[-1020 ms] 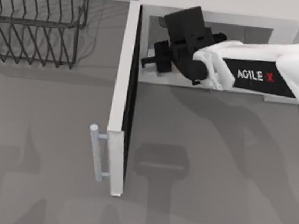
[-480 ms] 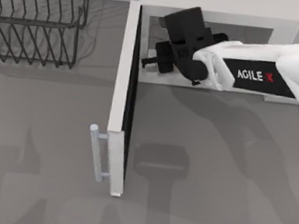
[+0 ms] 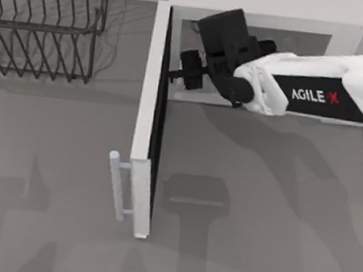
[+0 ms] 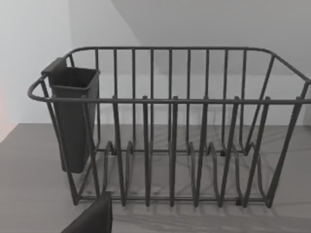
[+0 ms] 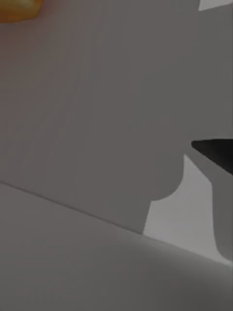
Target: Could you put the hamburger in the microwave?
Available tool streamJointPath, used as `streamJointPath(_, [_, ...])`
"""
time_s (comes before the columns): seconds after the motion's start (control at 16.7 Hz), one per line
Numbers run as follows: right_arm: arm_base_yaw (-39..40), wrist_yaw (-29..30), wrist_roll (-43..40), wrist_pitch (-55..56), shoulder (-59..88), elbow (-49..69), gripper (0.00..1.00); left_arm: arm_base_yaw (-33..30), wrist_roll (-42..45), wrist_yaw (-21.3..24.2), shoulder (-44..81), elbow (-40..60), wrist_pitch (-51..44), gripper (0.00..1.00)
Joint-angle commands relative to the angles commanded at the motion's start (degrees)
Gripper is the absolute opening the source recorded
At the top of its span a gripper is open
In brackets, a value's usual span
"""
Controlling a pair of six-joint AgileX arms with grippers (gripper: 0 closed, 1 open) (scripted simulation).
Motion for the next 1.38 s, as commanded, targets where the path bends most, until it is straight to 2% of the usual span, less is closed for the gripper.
streamJointPath(0.42, [7.2,2.7,5.1,3.6,-10.0,-18.1,1.00,0.0,0.0,0.0,0.0,0.0,0.0,1.00])
streamJointPath(0.84, [12.8,8.4,11.0,7.6,-20.4,-35.2,1.00,0.0,0.0,0.0,0.0,0.0,0.0,1.00])
streamJointPath(1.08, [14.5,11.4,12.7,9.6,-22.7,-40.5,1.00,0.0,0.0,0.0,0.0,0.0,0.0,1.00])
streamJointPath(1.38, [14.8,11.9,13.0,9.7,-22.0,-41.7,1.00,0.0,0.0,0.0,0.0,0.0,0.0,1.00])
